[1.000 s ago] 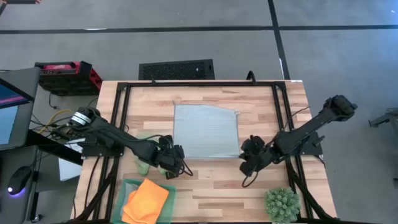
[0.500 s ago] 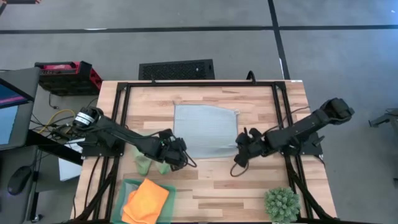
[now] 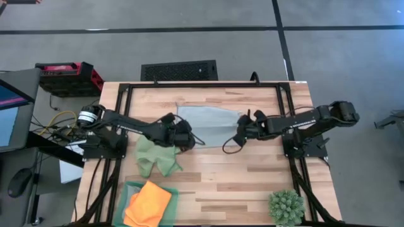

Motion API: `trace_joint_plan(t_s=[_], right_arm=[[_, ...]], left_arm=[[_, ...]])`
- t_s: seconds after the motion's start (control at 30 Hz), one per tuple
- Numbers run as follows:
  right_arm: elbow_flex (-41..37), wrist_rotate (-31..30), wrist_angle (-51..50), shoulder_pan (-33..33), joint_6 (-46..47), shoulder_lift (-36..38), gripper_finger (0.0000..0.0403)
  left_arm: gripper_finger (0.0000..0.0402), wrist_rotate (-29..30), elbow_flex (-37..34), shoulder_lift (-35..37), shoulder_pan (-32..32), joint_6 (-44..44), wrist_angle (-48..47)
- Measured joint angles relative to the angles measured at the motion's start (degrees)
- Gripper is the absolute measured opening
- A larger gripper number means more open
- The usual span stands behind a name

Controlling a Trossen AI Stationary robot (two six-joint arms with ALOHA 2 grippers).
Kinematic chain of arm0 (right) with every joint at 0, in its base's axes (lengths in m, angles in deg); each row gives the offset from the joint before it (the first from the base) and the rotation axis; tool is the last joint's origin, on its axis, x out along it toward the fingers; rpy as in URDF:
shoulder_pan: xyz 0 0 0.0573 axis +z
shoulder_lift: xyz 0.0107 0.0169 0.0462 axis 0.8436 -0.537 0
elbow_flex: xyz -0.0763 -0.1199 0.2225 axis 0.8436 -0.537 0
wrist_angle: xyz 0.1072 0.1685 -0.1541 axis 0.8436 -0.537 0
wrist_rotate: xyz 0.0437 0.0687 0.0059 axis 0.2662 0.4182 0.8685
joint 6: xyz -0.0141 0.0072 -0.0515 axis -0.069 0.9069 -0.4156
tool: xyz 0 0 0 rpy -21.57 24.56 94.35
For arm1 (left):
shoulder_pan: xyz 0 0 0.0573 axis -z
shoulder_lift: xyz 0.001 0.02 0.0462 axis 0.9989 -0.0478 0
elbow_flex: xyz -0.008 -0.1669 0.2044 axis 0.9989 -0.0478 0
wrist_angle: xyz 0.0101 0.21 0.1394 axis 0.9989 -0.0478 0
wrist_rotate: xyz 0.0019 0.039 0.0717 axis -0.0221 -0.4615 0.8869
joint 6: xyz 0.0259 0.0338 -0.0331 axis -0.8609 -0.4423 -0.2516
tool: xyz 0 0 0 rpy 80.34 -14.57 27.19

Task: Fold microfiber towels
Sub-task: Fold the gray microfiber cloth

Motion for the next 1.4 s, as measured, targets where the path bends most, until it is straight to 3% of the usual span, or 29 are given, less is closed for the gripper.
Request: trace_joint_plan(t_s=[0.27, 0.7, 1.17, 1.4], right_arm=[[-0.02, -0.84, 5.21, -5.60, -7.19, 0.00, 0.0011], [-0.09, -0.84, 6.37, -8.56, -8.91, -0.02, 0.0015], [-0.17, -0.12, 8.37, -8.58, -8.86, -0.04, 0.0062], [-0.17, -0.07, 8.83, -8.62, -8.86, -0.07, 0.0109]], left_arm=[[0.0000, 0.68, 0.02, 0.00, -6.11, -1.56, 0.40], [0.0000, -0.47, 0.02, 0.00, -10.22, -5.71, 3.65], [0.0001, -0.45, -0.05, 0.01, -13.43, -6.51, 4.89], [0.0046, -3.69, -0.05, 0.02, -15.59, -10.01, 5.93]])
